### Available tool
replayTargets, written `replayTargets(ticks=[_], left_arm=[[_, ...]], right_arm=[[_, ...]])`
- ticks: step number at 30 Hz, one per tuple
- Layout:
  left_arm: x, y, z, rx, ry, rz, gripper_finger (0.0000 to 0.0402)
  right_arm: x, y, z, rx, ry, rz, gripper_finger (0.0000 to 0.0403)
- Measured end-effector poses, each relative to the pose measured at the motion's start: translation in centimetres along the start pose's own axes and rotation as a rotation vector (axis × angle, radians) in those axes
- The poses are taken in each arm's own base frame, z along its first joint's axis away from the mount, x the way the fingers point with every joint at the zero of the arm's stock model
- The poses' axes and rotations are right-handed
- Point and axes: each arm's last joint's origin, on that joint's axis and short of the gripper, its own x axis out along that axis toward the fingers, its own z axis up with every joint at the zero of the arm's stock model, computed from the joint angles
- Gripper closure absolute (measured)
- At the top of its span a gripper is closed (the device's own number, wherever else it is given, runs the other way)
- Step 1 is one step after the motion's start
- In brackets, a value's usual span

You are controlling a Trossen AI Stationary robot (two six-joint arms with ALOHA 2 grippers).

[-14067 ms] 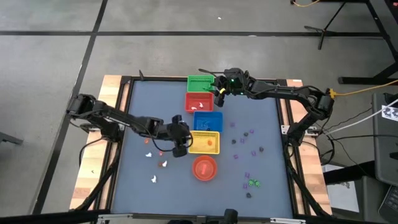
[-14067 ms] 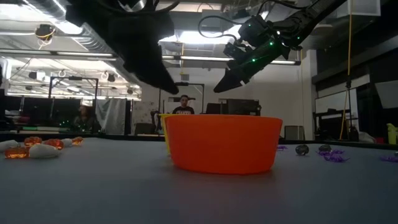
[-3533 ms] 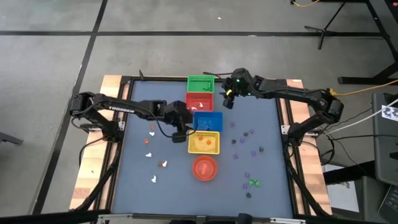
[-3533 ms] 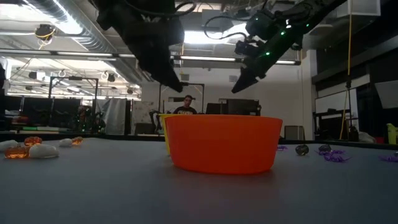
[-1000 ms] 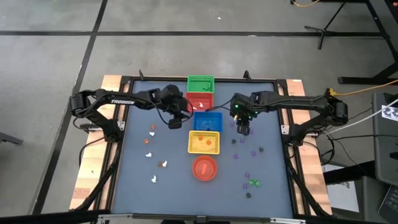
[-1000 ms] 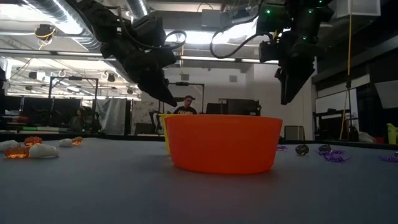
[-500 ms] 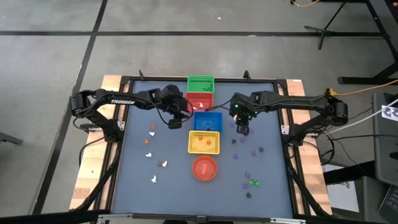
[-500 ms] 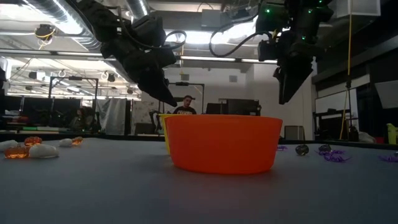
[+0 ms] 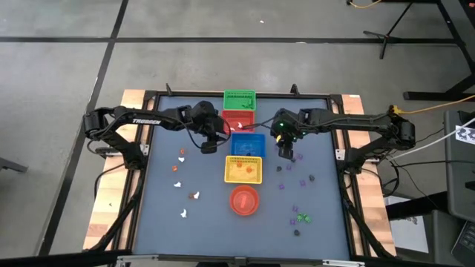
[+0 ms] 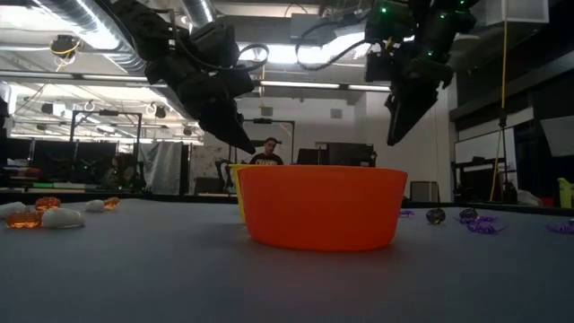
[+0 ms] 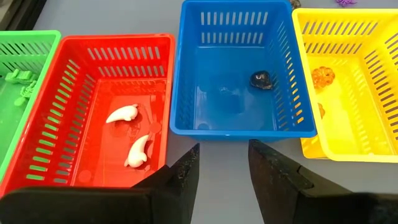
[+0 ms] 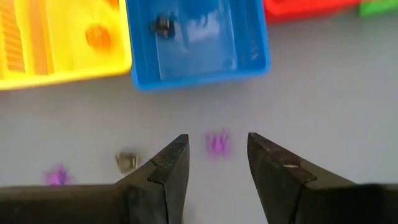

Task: Sort Halloween decoration
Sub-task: Put the black skull toy into the blue bin

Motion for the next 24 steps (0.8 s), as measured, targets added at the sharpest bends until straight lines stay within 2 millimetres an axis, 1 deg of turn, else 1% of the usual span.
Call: replayTargets(ticks=[6,10,24], left_arm=[[0.0,0.0,0.0,0.0,0.0,0.0,0.028],[0.0,0.0,0.0,0.0,0.0,-0.001,0.028],[0.0,0.0,0.0,-0.001,0.0,-0.001,0.028]], right_arm=[[-0.1,-0.1,1.4,-0.009,-0.14,-0.016,0.0243],[-0.2,-0.2,1.9,-0.011,-0.192,-0.022,0.0243],[-0.2,-0.2,1.9,-0.011,-0.2,-0.022,0.0242]])
